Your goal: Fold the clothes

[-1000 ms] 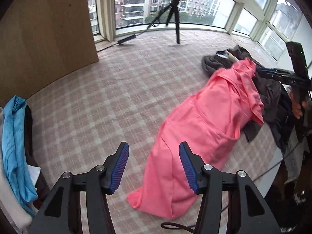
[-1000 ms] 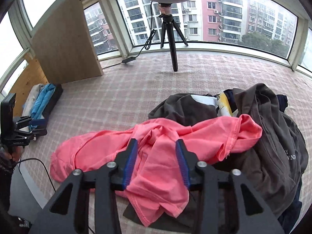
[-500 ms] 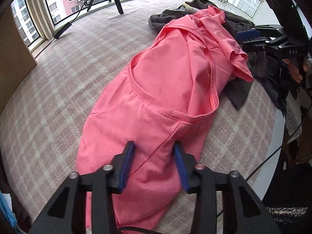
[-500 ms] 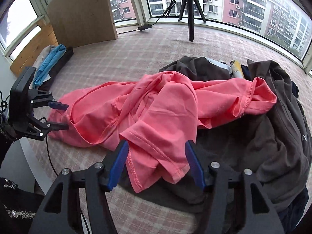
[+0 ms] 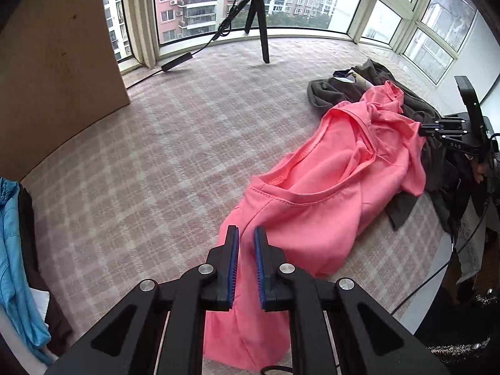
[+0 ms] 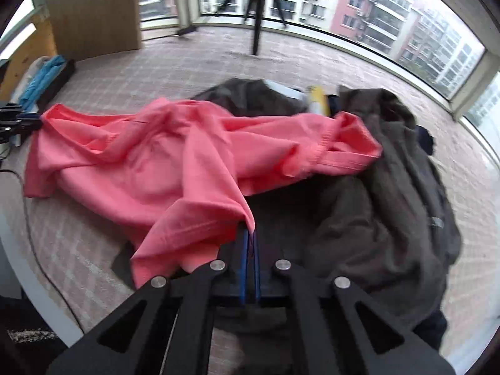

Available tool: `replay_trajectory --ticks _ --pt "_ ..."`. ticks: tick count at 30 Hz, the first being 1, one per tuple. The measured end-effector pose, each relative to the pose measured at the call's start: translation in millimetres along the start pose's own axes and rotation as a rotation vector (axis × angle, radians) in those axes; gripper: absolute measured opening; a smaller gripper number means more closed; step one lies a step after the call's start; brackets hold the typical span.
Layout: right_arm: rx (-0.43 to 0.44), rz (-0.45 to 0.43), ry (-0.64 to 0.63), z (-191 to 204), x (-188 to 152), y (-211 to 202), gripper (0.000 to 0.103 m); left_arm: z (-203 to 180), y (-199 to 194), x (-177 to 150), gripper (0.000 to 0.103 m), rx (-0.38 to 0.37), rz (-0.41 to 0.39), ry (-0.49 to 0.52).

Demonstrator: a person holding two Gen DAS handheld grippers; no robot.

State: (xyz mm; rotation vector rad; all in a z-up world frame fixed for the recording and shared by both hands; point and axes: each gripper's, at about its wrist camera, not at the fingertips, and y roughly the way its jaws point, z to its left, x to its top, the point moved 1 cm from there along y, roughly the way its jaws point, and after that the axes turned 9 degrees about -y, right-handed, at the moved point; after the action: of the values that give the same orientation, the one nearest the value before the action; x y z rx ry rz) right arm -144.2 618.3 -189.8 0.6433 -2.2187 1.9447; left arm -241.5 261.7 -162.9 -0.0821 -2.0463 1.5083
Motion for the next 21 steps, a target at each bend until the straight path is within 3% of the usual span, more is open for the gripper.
replay_trajectory --ticks 2,4,5,6,9,11,13,17,21 --pt "-0.022 0.026 0.013 -14.5 0.3 -7.6 0.010 5.4 2.0 0.0 0.009 -0.008 0.002 -0.016" --pt "0.011 -0.057 0.039 -17.8 10.0 -24.6 0.035 5.6 1.9 -2.4 0.009 -0.010 0.001 -0.020" --pt "0.040 -0.107 0.024 -13.6 18.0 -31.4 0.059 4.4 2.0 -4.3 0.009 -0.014 0.008 -0.024" --pt "0.064 -0.152 -0.005 -7.2 26.4 -35.9 0.071 3.1 2.9 -6.2 0.009 -0.028 0.022 -0.027" --pt "0.066 -0.225 -0.143 19.5 52.6 -30.2 0.071 -2.6 1.4 -15.1 0.013 -0.032 0.044 -0.011" --pt "0.050 -0.211 -0.219 32.4 69.0 -12.1 0.072 -7.8 1.7 -22.7 0.036 -0.023 0.058 0.012" --pt "0.076 -0.156 -0.257 40.1 80.0 12.2 0.072 -11.3 5.5 -29.0 0.042 -0.021 0.067 0.031" --pt "0.116 -0.096 -0.271 36.8 82.0 42.1 0.072 -9.7 23.9 -28.5 0.042 -0.008 0.092 0.034" --pt "0.155 -0.112 -0.243 22.2 73.7 44.4 0.071 1.2 47.9 -22.2 0.039 -0.021 0.122 -0.010"
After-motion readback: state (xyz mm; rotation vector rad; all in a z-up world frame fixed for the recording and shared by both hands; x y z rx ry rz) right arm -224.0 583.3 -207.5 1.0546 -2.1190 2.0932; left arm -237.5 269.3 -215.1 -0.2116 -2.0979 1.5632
